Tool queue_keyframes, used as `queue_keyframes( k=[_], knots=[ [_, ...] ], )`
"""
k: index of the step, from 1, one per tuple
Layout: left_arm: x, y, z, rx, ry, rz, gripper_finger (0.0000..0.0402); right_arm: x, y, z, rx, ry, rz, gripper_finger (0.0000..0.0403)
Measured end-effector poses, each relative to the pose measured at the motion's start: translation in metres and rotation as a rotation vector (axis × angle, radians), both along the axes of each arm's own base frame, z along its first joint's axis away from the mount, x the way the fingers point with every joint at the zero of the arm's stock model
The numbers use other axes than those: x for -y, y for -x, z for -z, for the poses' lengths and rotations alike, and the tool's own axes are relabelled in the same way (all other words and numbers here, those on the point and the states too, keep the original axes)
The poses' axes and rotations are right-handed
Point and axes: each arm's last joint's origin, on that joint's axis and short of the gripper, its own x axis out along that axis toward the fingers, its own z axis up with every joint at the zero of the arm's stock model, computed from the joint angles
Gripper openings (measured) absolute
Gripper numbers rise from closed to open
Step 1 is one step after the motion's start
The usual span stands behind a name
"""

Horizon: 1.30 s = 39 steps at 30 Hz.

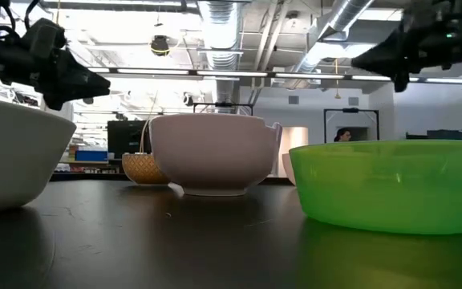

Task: Nest bowls inside each other by size order
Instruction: Stack the light orange bowl on the top of the white bowl

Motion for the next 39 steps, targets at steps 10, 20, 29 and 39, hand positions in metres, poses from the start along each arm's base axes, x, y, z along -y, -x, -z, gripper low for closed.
queue_keyframes(
  k=[10,20,29,39],
  knots=[
    [0.001,-0.001,0.0,0.009,0.014,0.048,0.0128,0.041,-0.037,-0.02,-0.485,-0.204,0.279,0.0164],
    [0.001,-0.001,0.0,0.017,0.029,0.049,0.0128,0.122,-0.07,0.001,-0.901,-0.452,0.394,0.0261],
    [0.002,-0.001,0.0,0.018,0.037,0.065,0.0128,0.153,-0.081,0.03,-0.96,-0.552,0.28,0.0265],
    [0.002,-0.001,0.0,0.012,0.037,0.069,0.0128,0.153,-0.086,0.046,-1.055,-0.537,0.216,0.019]
  ],
)
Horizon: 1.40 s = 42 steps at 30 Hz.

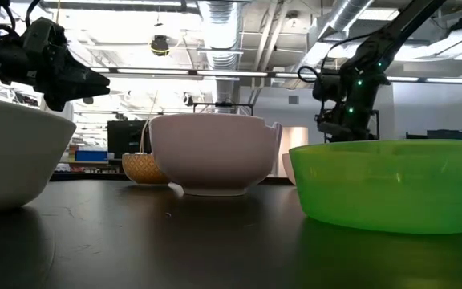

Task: Nest bowls inside each other by size order
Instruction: Stack the light orange bowl on the top of the white bowl

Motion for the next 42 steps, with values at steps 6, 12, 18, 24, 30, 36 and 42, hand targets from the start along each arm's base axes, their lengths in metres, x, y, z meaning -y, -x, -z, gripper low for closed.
queue_keyframes(
  k=[6,12,18,24,30,36,42],
  knots=[
    [0.0,0.0,0.0,0.0,0.0,0.0,0.0128,-0.008,-0.001,-0.013,0.042,0.027,-0.019,0.002],
    [0.0,0.0,0.0,0.001,0.0,-0.001,0.0128,-0.03,-0.015,-0.052,0.163,0.091,-0.061,0.0014],
    [0.0,0.0,0.0,0.003,0.0,-0.001,0.0128,-0.067,-0.049,-0.106,0.369,0.164,-0.191,0.0006],
    [0.0,0.0,0.0,0.004,0.001,-0.001,0.0128,-0.112,-0.096,-0.129,0.503,0.152,-0.34,0.0006],
    [0.0,0.0,0.0,0.007,0.008,0.009,0.0128,-0.139,-0.141,-0.107,0.466,0.081,-0.377,0.0006],
    [0.001,0.0,0.0,0.009,0.013,0.038,0.0128,-0.139,-0.169,-0.093,0.377,0.035,-0.362,0.0006],
    [0.002,-0.001,-0.001,0.019,0.018,0.064,0.0128,-0.137,-0.183,-0.078,0.295,0.007,-0.358,0.0006]
  ],
)
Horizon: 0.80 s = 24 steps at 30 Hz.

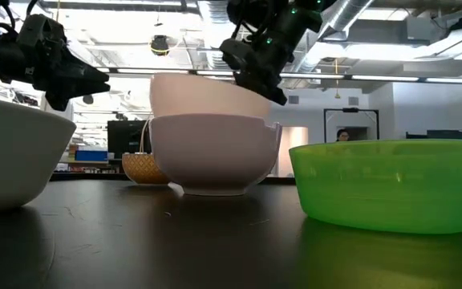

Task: Nest bowls inside each other by size order
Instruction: Stack the light orange bowl on the top of the white bowl

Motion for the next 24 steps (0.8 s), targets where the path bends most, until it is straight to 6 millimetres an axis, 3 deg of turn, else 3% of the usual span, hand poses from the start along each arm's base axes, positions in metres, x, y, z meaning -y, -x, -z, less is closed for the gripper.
queue_keyframes(
  k=[9,24],
  knots=[
    [0.0,0.0,0.0,-0.001,-0.002,0.0,0.0128,-0.003,0.001,0.006,-0.037,-0.024,0.007,0.0016],
    [0.0,0.0,0.0,0.0,-0.001,-0.002,0.0128,-0.01,0.0,0.007,-0.042,0.049,0.031,0.0099]
  ],
)
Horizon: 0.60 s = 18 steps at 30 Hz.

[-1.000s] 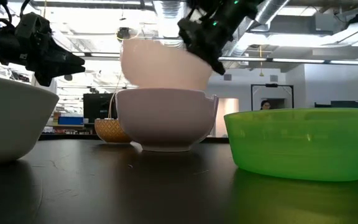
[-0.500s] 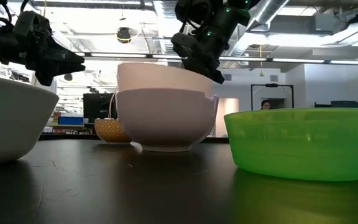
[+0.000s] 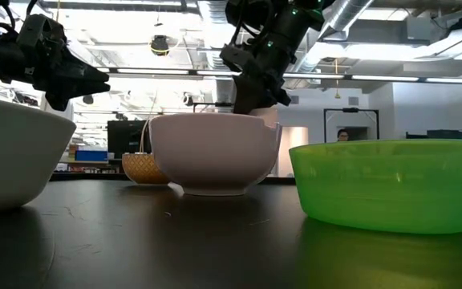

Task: Nest bowls inside each other by size order
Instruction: Stack the light orange bowl on the top of the white bowl

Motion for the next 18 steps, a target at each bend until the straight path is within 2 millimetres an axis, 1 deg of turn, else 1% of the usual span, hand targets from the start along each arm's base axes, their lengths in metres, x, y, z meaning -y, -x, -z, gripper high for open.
queue_keyframes(
  k=[6,9,11,15,18],
  knots=[
    [0.0,0.0,0.0,0.0,0.0,0.001,0.0128,0.0,0.0,-0.001,-0.005,0.01,-0.015,0.0152],
    [0.0,0.0,0.0,0.0,0.0,0.001,0.0128,0.0,-0.001,-0.01,-0.012,0.024,-0.039,0.0179],
    [0.0,0.0,0.0,0.0,0.001,0.0,0.0128,0.001,-0.001,-0.021,-0.016,0.034,-0.053,0.0193],
    [0.0,0.0,0.0,0.0,0.001,0.001,0.0128,0.001,-0.003,-0.041,0.013,0.052,-0.064,0.0206],
    [0.0,0.0,0.0,0.0,0.001,0.001,0.0128,0.0,-0.004,-0.047,0.022,0.084,-0.047,0.0203]
  ],
)
